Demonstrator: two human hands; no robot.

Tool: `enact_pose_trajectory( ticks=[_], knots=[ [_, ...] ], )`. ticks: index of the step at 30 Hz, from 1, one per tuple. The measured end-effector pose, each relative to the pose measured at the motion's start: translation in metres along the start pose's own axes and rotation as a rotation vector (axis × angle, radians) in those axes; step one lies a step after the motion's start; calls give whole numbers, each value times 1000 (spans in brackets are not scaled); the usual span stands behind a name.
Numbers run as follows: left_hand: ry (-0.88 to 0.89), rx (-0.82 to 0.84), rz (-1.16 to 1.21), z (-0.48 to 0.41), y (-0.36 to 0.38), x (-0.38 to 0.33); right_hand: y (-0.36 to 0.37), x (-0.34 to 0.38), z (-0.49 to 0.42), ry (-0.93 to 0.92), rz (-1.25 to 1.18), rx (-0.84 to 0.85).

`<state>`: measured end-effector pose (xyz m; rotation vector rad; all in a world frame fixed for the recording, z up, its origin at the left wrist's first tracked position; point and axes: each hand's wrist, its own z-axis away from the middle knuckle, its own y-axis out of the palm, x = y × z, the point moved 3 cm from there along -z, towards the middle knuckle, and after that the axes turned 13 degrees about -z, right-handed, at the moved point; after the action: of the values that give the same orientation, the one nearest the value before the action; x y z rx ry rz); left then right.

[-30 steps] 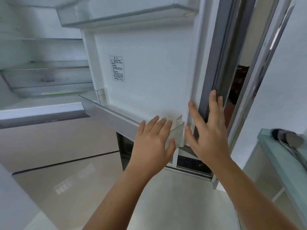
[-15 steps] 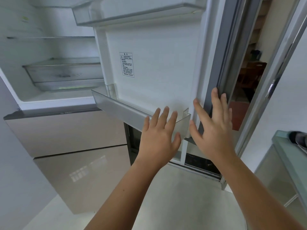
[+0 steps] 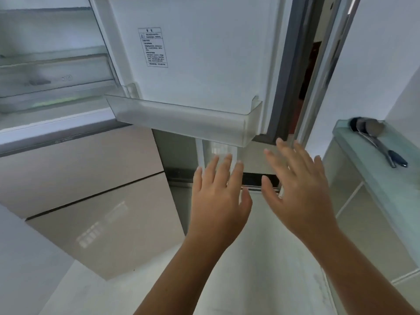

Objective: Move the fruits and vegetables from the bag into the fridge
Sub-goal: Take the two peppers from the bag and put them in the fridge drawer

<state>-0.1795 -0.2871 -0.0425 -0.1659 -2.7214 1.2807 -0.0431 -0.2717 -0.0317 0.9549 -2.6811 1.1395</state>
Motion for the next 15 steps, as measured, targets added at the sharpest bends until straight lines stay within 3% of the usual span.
enact_pose_trajectory(
  ticks=[15],
  knots=[
    [295,64,350,52,-20,-94,-97,1,126,375,360,-10]
  ],
)
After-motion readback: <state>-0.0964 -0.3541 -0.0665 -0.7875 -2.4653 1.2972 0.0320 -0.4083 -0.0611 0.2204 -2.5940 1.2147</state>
